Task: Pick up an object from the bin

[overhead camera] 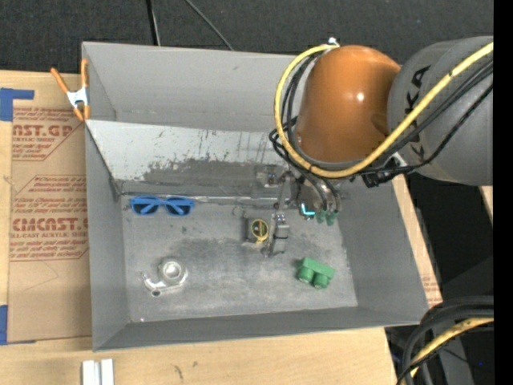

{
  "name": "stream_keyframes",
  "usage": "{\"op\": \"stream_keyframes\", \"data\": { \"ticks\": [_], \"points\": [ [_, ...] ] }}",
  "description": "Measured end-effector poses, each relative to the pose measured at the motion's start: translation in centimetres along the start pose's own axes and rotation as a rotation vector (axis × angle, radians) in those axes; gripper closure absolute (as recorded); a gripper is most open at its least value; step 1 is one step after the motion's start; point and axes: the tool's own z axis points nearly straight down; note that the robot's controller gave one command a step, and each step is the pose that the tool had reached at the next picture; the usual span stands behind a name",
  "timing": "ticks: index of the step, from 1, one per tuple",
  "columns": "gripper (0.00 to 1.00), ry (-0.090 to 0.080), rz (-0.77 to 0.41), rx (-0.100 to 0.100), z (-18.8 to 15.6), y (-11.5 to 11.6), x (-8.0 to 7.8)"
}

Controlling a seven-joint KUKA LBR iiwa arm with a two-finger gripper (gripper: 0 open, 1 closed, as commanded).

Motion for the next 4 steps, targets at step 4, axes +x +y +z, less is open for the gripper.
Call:
{"op": "stream_keyframes", "data": {
  "ticks": [4],
  "points": [
    [0.0,-0.007,-0.699,0.001,16.7,15.0,2.0]
  ]
}}
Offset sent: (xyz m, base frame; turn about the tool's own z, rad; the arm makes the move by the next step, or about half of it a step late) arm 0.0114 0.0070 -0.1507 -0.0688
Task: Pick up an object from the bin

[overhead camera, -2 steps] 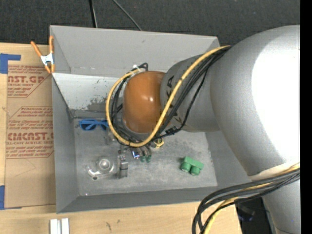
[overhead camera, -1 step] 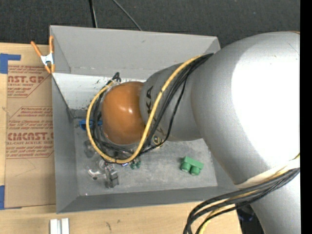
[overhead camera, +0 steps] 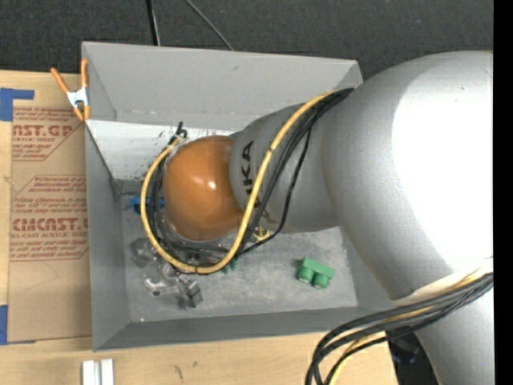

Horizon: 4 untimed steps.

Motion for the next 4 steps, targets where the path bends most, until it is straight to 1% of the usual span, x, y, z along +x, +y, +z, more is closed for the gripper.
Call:
{"op": "stream_keyframes", "data": {
  "ticks": [1,2,3,4],
  "points": [
    [0.0,-0.002,-0.123,0.001,0.0,-0.6,-2.5],
    [0.0,-0.002,-0.085,0.001,-0.7,-3.0,-3.0],
    [1.0,0.0,-0.087,0.0,-0.7,-2.9,-3.0],
    [1.0,-0.001,-0.225,0.002,-5.7,-4.5,0.8]
  ]
}}
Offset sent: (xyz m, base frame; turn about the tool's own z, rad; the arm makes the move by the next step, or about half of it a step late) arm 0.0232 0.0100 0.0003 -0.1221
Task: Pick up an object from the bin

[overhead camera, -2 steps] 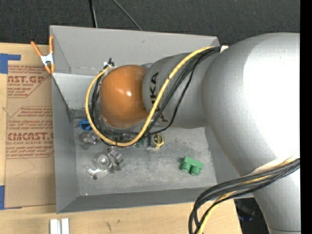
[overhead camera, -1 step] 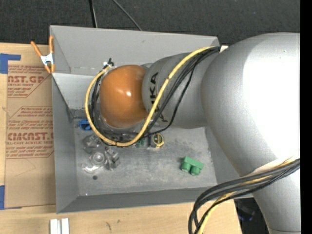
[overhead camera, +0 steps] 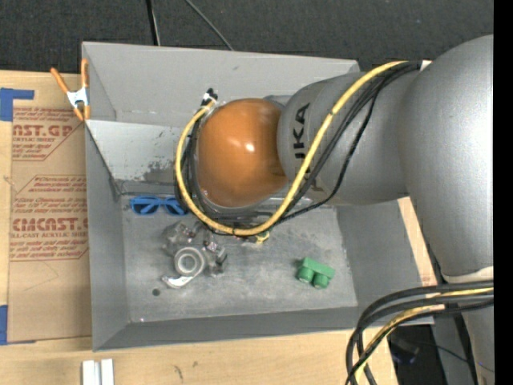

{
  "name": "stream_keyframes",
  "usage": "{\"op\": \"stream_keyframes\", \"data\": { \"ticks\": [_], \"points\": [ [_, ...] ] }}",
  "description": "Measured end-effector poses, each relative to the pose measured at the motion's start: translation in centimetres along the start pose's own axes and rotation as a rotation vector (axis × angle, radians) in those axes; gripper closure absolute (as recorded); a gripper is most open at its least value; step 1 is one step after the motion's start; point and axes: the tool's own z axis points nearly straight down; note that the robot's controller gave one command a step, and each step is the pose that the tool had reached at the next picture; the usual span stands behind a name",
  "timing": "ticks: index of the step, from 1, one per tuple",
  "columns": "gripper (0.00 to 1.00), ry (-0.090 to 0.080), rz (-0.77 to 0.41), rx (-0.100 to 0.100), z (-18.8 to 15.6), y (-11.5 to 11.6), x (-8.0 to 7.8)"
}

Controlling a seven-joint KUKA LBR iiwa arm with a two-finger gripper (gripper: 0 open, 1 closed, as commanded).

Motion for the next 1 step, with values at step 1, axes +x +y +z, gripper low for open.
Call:
{"op": "stream_keyframes", "data": {
  "ticks": [1],
  "points": [
    [1.0,-0.007,0.018,0.005,-12.17,-2.92,-0.9]
  ]
}}
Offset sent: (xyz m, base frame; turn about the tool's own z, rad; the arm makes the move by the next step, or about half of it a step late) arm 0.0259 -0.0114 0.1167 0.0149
